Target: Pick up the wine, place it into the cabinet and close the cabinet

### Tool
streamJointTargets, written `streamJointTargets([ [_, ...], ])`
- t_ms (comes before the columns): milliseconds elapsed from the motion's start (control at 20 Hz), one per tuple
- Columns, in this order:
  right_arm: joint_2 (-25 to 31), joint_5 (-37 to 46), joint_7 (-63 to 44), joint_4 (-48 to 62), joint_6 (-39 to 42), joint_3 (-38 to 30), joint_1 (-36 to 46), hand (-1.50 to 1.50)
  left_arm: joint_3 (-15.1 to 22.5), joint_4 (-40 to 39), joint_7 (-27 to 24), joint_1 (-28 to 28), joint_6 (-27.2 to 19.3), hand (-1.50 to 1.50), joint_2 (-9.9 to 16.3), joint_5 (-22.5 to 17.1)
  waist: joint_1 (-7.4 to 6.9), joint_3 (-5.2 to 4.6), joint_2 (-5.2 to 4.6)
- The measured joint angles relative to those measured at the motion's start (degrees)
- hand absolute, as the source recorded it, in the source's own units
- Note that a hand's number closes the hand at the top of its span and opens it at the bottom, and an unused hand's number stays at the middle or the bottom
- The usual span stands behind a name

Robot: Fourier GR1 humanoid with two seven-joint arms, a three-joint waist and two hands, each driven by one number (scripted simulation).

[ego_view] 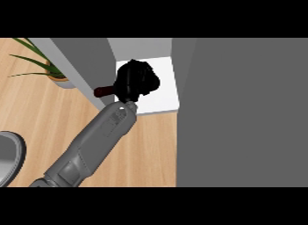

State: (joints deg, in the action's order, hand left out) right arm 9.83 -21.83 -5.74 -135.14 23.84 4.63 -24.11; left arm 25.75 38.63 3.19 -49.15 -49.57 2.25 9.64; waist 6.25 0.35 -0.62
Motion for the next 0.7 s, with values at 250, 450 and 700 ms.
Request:
streamJointTargets([
  [250,0.73,-0.49,0.8,0.05,0.9,-1.49,-0.34,-1.5,-1.38,-8.11,0.65,-6.8,0.2,1.5,-0.6,-1.42,0.48,-0.12,-0.38],
  [450,1.18,-0.84,0.73,0.18,1.26,-1.76,0.27,-1.5,-1.01,-13.51,2.55,-10.65,-0.23,1.5,-0.63,-1.86,1.07,-0.13,-0.65],
  [700,1.49,-1.53,1.0,0.57,2.0,-1.75,0.07,-1.5,0.44,-19.3,5.16,-13.72,-1.91,1.5,-0.52,-1.26,1.46,-0.1,-0.73],
])
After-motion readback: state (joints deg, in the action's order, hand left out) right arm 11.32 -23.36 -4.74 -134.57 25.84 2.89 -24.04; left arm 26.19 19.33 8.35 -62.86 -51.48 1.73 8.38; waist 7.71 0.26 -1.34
